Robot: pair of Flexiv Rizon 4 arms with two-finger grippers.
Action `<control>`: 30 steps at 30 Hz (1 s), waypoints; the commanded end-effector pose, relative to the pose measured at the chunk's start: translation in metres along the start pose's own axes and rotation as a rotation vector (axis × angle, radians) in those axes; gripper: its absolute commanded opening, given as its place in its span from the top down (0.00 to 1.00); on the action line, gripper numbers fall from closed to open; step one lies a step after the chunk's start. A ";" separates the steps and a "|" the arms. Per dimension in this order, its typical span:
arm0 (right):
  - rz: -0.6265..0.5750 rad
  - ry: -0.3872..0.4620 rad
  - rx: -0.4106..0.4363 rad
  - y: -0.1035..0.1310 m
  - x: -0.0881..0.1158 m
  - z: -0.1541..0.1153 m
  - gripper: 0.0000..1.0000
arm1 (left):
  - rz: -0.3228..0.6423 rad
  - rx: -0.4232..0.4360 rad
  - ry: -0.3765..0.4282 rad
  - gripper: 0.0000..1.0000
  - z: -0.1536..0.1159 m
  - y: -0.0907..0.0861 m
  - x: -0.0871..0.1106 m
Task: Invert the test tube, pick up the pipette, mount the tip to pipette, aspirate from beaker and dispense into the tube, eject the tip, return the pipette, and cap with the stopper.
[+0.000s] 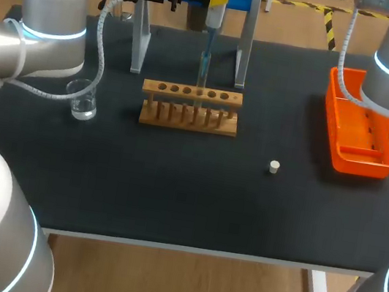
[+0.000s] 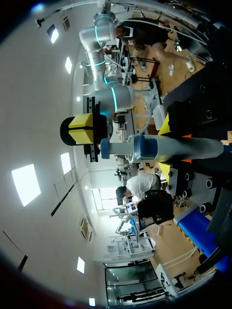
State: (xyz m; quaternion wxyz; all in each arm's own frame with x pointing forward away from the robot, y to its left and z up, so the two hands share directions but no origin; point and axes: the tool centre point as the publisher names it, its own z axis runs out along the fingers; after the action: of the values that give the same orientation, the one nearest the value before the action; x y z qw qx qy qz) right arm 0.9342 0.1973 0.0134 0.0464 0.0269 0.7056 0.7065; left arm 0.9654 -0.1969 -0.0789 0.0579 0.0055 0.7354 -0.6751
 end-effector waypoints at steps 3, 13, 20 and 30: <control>0.007 0.017 0.011 0.001 -0.003 0.015 1.00 | 0.001 0.001 0.004 1.00 -0.001 0.000 -0.001; 0.016 0.020 0.034 -0.009 -0.005 0.028 1.00 | 0.001 0.001 0.004 1.00 -0.001 0.000 -0.001; 0.022 0.013 0.039 -0.014 -0.008 0.029 1.00 | 0.001 0.001 0.004 1.00 -0.001 0.000 -0.001; 0.030 0.017 0.036 -0.018 -0.008 0.030 1.00 | 0.001 0.001 0.004 1.00 -0.001 0.000 -0.001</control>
State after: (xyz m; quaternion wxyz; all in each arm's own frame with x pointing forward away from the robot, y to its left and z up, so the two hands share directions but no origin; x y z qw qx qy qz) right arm 0.9452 0.2258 -0.0032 0.0286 0.0322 0.7182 0.6945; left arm 0.9654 -0.1969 -0.0789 0.0579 0.0055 0.7354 -0.6751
